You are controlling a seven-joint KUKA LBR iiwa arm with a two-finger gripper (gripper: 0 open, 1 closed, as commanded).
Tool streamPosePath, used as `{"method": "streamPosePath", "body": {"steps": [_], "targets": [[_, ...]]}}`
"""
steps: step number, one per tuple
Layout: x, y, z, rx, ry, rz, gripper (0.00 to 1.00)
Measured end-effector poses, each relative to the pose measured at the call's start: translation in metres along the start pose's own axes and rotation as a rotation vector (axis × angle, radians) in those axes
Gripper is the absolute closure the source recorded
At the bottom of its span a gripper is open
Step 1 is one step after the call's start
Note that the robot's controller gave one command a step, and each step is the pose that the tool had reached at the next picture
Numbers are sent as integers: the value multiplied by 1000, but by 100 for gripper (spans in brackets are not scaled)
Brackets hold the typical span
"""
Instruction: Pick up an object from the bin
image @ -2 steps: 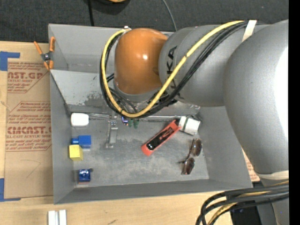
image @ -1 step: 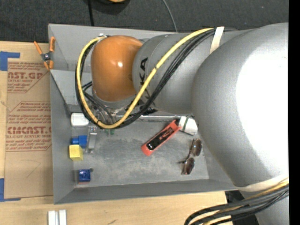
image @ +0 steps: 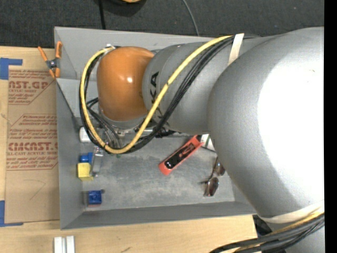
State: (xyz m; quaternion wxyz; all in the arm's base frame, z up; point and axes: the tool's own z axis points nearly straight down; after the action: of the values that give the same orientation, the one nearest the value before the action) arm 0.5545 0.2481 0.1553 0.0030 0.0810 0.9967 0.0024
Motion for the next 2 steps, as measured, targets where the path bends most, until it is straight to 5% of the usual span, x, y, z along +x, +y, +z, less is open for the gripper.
{"method": "streamPosePath", "body": {"steps": [1, 2], "targets": [[5, -3, 89, 5, 8, 178, 0], [18, -6, 86, 0, 0, -34, 100]]}}
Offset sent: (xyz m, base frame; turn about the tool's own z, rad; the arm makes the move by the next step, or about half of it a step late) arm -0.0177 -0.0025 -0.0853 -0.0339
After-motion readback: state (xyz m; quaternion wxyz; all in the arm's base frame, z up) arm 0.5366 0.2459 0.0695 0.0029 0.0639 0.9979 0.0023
